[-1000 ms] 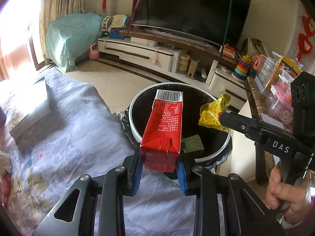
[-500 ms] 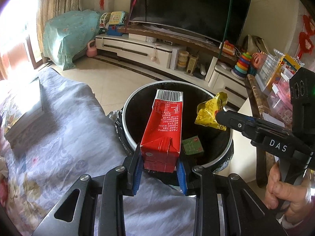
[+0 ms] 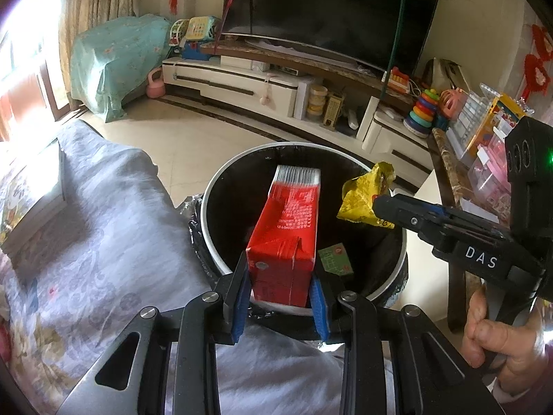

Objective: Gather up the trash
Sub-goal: 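Open both tools to drop red carton and snack bag into bin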

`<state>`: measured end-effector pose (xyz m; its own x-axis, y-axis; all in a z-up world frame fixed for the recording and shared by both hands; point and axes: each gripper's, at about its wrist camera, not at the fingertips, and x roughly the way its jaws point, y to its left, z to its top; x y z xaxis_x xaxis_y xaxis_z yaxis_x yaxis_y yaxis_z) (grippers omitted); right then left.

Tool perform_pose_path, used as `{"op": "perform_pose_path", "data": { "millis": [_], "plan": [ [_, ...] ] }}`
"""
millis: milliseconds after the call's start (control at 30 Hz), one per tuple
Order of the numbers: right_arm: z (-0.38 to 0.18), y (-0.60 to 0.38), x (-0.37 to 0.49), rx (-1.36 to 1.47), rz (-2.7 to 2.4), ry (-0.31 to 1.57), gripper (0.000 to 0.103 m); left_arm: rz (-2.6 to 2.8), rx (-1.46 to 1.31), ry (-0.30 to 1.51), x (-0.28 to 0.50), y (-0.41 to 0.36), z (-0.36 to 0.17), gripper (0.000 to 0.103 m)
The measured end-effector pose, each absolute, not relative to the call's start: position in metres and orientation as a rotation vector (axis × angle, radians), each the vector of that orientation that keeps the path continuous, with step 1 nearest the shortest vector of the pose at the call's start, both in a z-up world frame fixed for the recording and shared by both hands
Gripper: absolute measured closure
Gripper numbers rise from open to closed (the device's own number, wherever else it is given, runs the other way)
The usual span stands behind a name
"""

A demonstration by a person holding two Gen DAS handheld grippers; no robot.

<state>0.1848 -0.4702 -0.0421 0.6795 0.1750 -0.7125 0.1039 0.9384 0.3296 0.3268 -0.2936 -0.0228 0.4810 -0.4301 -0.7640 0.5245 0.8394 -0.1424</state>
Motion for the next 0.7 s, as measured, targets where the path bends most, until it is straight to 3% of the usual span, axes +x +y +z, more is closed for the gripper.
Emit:
{"op": "perform_pose_path", "data": {
  "millis": [100, 333, 700],
  "plan": [
    [-0.044, -0.472, 0.185, 0.366, 0.024, 0.829, 0.042, -0.571, 0.109, 0.889, 0.325, -0.29, -0.023, 0.055],
    [-0.043, -0.472, 0.178, 0.39, 0.022, 0.812, 0.042, -0.551, 0.059, 0.89, 0.312, -0.264, -0.026, 0.051],
    [-0.04, -0.418, 0.169, 0.374, 0.117, 0.811, 0.032, -0.438, -0.071, 0.902, 0.275, -0.18, -0.041, 0.05]
  ]
}}
